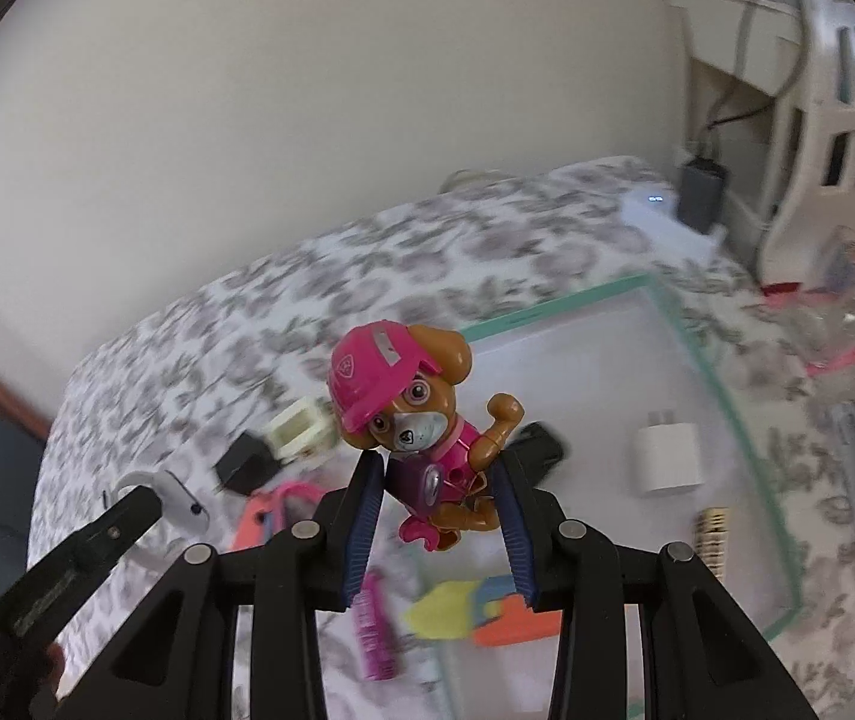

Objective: Organize rigid objects
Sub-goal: 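Carry the white object and dog figure into the tray and open both tools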

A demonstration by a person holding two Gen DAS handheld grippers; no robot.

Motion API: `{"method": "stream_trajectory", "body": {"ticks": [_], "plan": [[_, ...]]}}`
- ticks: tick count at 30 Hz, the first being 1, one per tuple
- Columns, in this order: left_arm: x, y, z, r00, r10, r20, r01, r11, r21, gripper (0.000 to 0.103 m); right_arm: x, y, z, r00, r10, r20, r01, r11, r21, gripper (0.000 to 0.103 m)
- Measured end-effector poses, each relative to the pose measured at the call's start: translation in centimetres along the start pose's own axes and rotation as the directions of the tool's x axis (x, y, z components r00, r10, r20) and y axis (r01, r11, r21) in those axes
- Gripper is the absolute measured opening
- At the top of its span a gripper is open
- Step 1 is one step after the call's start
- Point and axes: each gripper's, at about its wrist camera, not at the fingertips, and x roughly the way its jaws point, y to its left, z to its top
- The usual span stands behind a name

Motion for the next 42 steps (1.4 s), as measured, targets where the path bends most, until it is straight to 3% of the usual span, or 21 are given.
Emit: {"method": "stream_trajectory", "body": {"ticks": [4,14,18,28,42], "plan": [[0.1,-3.7,-0.4,0.999,-0.041,0.024,0.039,0.996,0.085,0.019,-0.2,-2.3,0.6,0.999,-0.044,0.021,0.044,0.999,0.026,0.04],[3.6,-9.4,-1.4,0.987,-0.158,-0.04,0.163,0.969,0.187,0.019,1.3,-7.1,1.4,0.996,-0.091,0.014,0.088,0.989,0.117,0.04],[5.7,-10.4,-1.9,0.99,-0.126,-0.067,0.138,0.965,0.222,0.019,3.5,-8.1,1.0,0.995,-0.091,-0.044,0.096,0.986,0.135,0.04],[7.8,-9.0,-2.4,0.993,-0.048,-0.111,0.07,0.976,0.204,0.019,7.3,-8.7,-0.7,0.982,-0.097,-0.159,0.119,0.984,0.132,0.04],[9.6,-5.8,-2.6,0.977,0.099,-0.188,-0.072,0.986,0.147,0.019,8.5,-7.5,-1.4,0.972,-0.126,-0.2,0.141,0.988,0.06,0.04]]}}
